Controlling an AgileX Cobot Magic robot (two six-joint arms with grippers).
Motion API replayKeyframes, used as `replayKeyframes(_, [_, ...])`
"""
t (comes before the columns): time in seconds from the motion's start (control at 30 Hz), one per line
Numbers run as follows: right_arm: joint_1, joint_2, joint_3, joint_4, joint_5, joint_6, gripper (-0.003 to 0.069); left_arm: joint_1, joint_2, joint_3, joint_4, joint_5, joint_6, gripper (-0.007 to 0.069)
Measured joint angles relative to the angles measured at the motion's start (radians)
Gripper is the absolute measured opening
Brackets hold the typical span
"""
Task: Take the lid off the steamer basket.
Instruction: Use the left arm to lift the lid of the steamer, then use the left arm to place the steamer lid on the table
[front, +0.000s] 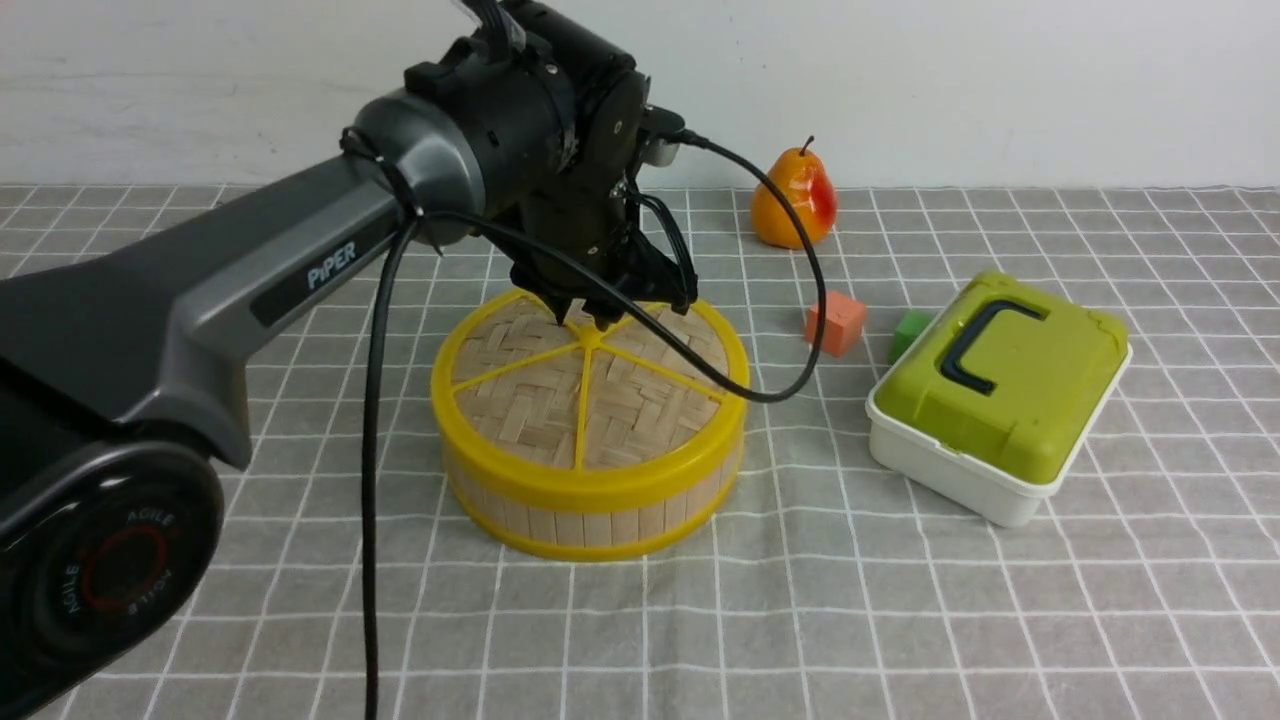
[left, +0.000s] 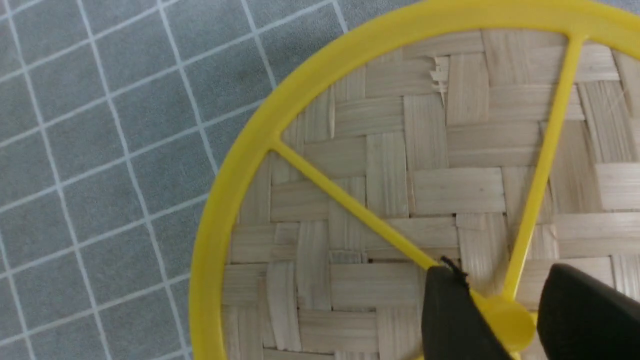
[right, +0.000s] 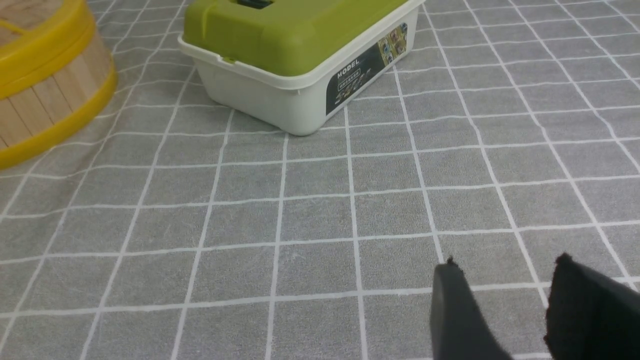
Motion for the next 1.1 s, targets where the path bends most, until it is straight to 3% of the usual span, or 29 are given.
replayKeyframes(0.33, [0.000,0.000,0.000,0.000,0.000,0.000,0.0242,0.000,0.031,-0.011,-0.016,0.042,-0.018,0.0233])
replayKeyframes(0.53, [0.000,0.000,0.000,0.000,0.000,0.000,0.0242,-0.001,0.031,-0.014,-0.020,0.045,-0.041,0.0111])
replayKeyframes(0.77, [0.000,0.000,0.000,0.000,0.000,0.000,0.0242,-0.002,0.031,-0.165,-0.011,0.136,-0.052,0.0106])
replayKeyframes(0.93, [0.000,0.000,0.000,0.000,0.000,0.000,0.0242,0.000,-0.078,-0.288,0.044,0.186,-0.010,0.0106])
replayKeyframes(1.1, [0.000,0.000,0.000,0.000,0.000,0.000,0.0242,0.044,-0.283,-0.275,0.209,0.191,0.005,0.0106])
